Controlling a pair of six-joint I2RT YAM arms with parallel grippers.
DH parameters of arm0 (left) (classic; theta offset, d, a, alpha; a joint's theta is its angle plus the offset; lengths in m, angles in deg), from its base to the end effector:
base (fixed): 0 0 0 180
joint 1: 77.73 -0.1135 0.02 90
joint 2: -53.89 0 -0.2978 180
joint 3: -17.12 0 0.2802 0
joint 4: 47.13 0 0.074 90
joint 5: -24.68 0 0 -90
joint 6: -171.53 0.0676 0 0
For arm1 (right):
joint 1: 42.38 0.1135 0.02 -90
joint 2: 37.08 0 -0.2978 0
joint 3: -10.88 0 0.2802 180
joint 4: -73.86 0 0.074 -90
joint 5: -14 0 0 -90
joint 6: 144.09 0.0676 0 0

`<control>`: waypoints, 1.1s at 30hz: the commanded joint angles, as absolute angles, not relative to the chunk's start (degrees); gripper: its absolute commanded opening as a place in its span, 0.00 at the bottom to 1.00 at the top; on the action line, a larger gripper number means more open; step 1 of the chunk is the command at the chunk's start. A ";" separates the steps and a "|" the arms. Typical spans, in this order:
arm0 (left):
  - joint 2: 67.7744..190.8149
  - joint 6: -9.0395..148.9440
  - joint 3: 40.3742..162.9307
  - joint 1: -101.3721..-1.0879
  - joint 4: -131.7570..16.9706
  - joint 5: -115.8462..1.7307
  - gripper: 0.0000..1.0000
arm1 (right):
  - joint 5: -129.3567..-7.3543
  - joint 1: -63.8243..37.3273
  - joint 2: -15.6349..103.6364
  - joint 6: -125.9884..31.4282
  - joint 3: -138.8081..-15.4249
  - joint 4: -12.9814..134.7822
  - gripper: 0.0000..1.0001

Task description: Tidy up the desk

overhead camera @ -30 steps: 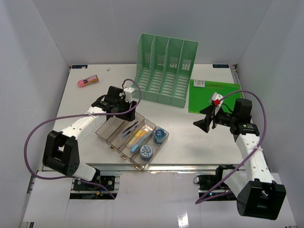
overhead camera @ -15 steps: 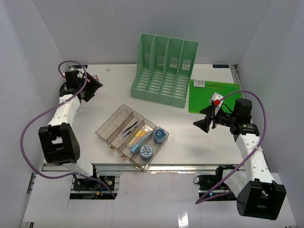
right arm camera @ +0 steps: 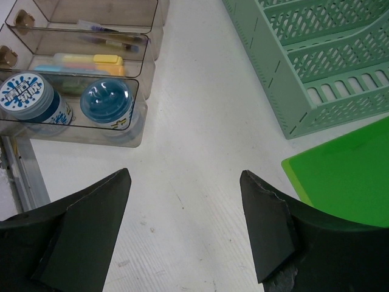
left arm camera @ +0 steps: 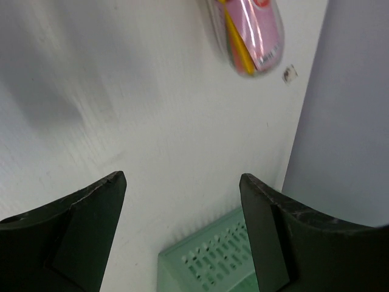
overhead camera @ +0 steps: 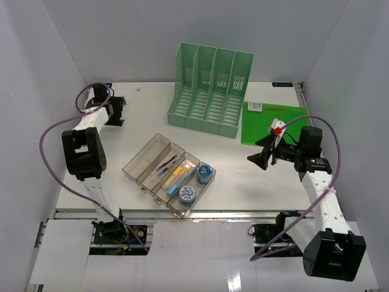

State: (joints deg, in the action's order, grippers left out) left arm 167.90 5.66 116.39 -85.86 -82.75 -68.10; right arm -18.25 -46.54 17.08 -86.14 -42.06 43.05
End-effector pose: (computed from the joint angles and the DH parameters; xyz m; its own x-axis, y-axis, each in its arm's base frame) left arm 0.4969 0.0743 0.2053 -0.0194 -0.9812 -0.1920 -0.7812 0.1347 -0.6095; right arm 0.2227 0.0411 0.2906 -0.0894 -0.2774 -0.9566 -0.8540 0.5156 -0.0697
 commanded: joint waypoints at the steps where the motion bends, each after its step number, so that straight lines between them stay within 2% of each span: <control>1: 174.00 -2.81 122.52 -88.47 -80.29 -71.01 0.87 | -18.36 -46.70 17.71 -87.19 -43.21 42.55 0.79; 11: 185.95 -1.73 134.77 -91.83 -78.27 -70.67 0.97 | -19.34 -46.68 19.64 -88.11 -43.41 41.90 0.79; 16: 190.20 -1.79 137.63 -92.36 -76.25 -69.63 0.98 | -20.14 -46.68 20.75 -88.37 -43.49 41.72 0.79; 21: 195.80 -3.65 145.87 -92.58 -81.94 -68.77 0.97 | -21.10 -46.68 21.58 -88.55 -43.41 41.72 0.79; 22: 197.06 -3.72 147.84 -92.58 -83.53 -68.84 0.94 | -21.27 -46.68 21.73 -88.56 -43.41 41.72 0.79; 26: 201.59 -3.64 153.98 -92.75 -87.97 -68.18 0.69 | -21.92 -46.68 22.06 -88.72 -43.49 41.72 0.79; 28: 202.35 -3.71 153.95 -92.99 -88.14 -67.11 0.64 | -22.02 -46.76 21.99 -88.80 -43.49 41.72 0.79; 33: 204.18 0.04 153.41 -93.64 -86.48 -60.75 0.40 | -22.21 -46.77 21.89 -88.90 -43.49 41.72 0.79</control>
State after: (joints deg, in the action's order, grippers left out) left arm 201.13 -2.25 154.06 -92.91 -80.55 -66.13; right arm -22.11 -46.54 21.94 -87.88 -42.06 41.88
